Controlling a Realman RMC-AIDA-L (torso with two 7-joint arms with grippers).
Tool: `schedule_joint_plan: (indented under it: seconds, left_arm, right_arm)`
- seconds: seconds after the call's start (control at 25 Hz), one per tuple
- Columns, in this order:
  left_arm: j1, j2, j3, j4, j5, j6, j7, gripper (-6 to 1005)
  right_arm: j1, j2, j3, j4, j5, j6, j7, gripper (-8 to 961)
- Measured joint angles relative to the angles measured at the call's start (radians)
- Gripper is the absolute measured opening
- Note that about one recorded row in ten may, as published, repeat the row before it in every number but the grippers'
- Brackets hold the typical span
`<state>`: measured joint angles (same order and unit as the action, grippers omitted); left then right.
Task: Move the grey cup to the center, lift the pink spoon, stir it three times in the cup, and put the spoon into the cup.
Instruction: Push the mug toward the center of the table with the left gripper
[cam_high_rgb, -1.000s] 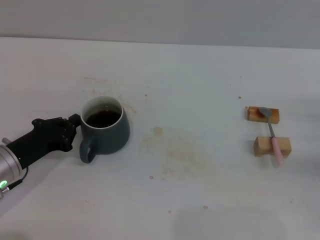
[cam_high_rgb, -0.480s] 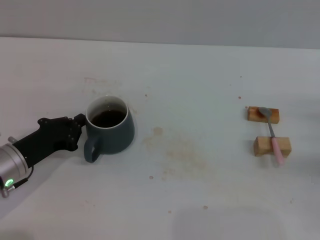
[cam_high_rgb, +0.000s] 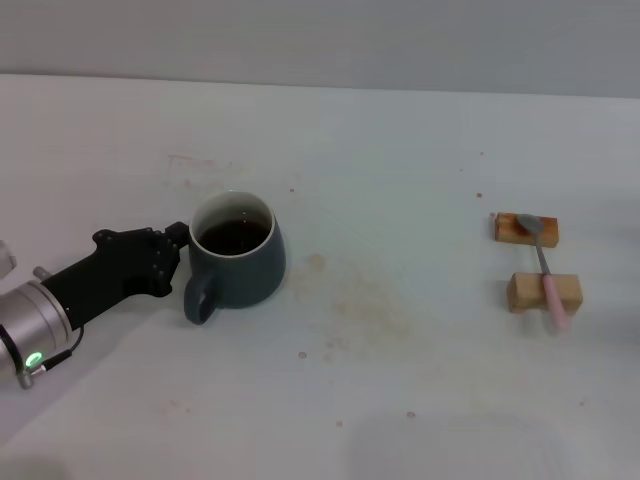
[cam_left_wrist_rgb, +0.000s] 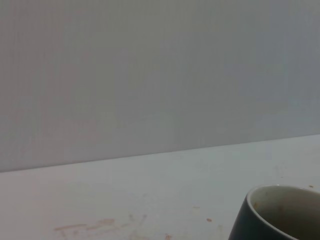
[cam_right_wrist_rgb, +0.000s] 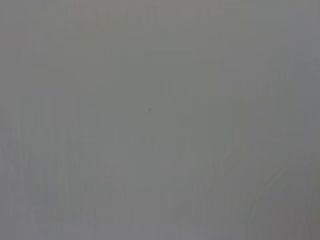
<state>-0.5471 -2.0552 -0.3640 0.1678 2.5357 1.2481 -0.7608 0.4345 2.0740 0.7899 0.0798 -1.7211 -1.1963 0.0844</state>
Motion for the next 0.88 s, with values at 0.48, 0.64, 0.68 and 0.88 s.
schedule_joint_plan:
  seconds: [0.48,0.64,0.68,0.88]
  left_arm:
    - [-0.003,-0.001,-0.007,-0.065,-0.001,-0.049,0.024,77]
    - [-0.008,-0.001,-0.008,-0.086,-0.002,-0.071,0.037,78]
    - [-0.008,-0.001,-0.008,-0.086,-0.002,-0.071,0.037,79]
    - [-0.008,-0.001,-0.008,-0.086,-0.002,-0.071,0.037,80]
  right_arm:
    - [0.002,0.0,0.0,0.003,0.0,0.0,0.0,507]
    - [0.0,0.0,0.0,0.003,0.0,0.0,0.0,507]
    - [0.0,0.0,0.0,0.003,0.0,0.0,0.0,507]
    - [-0.002,0.0,0.0,0.003,0.0,0.0,0.0,507]
